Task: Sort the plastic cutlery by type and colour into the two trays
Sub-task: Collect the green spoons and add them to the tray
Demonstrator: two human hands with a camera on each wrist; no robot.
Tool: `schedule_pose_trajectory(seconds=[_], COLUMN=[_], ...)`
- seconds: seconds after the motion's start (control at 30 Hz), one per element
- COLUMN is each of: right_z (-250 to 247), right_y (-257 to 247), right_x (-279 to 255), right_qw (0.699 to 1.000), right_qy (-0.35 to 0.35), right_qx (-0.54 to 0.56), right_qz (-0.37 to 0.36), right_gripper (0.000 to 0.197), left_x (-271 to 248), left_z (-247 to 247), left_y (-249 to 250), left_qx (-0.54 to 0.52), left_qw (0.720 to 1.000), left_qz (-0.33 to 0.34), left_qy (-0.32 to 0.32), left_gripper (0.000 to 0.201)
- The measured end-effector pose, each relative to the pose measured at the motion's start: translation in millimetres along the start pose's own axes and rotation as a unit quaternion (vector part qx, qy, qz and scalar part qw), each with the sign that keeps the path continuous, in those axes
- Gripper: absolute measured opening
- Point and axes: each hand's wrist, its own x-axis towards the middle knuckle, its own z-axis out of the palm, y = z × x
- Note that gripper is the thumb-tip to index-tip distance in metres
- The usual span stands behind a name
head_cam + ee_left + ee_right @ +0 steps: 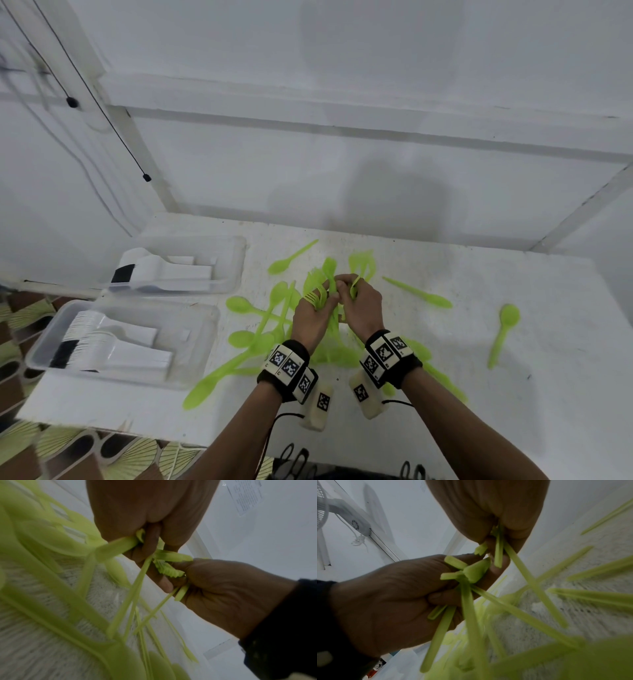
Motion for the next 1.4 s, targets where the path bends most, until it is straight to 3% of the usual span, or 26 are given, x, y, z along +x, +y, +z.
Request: schedule_pose_trajectory(seconds=[0.1,0.23,0.37,0.53,0.6,0.73,0.87,1.03,1.1,1.2,1.4], right_z=[-2.3,-8.8,-17.5,-15.7,-13.3,-6.0,4.1,2.1,-0.9,-7.4,-19.4], right_y=[-4.8,-2.4,-3.1,-1.0,0.8,-0.5,3.1,2.1,0.6,-2.2,-6.9], right_x=[0.8,11.0,17.7,20.9,19.3,16.4,11.4,10.2,12.4,15.7,23.5], right_qw=[0.998,0.998,0.993,0.990,0.992,0.998,1.000,0.999,1.000,0.999,0.993], right_qy=[-0.025,-0.057,-0.114,-0.117,-0.101,-0.034,-0.008,0.006,0.012,-0.005,-0.115], right_qx=[0.044,-0.019,0.004,-0.064,-0.073,-0.041,-0.008,0.034,0.017,0.038,0.018], right_qz=[0.032,0.000,-0.006,-0.036,-0.033,-0.025,-0.023,-0.001,-0.019,-0.031,-0.010], right_gripper=[0.018,0.024,0.044,0.033,0.029,0.021,0.016,0.015,0.016,0.022,0.028], left_x=[-3.9,-6.5,-3.9,0.4,-0.8,-2.5,-5.1,-2.6,-5.2,-3.1,2.1], left_z=[0.1,-2.5,-5.8,-7.8,-8.0,-6.1,-4.4,-3.5,-4.3,-6.5,-13.6], left_y=[1.0,2.2,3.1,-0.4,2.7,8.0,10.2,4.4,11.8,11.9,8.2], left_qx=[-0.051,-0.069,-0.078,-0.096,-0.094,-0.087,-0.078,-0.077,-0.098,-0.091,-0.088], left_qw=[0.999,0.998,0.996,0.993,0.994,0.996,0.997,0.996,0.994,0.994,0.994], left_qz=[-0.004,-0.014,-0.031,-0.036,-0.030,-0.026,-0.007,-0.038,-0.047,-0.064,-0.058], left_qy=[-0.010,0.005,0.021,0.056,0.046,0.024,0.020,-0.004,-0.017,-0.022,0.014], left_gripper=[0.040,0.048,0.044,0.037,0.033,0.047,0.052,0.070,0.057,0.017,0.016])
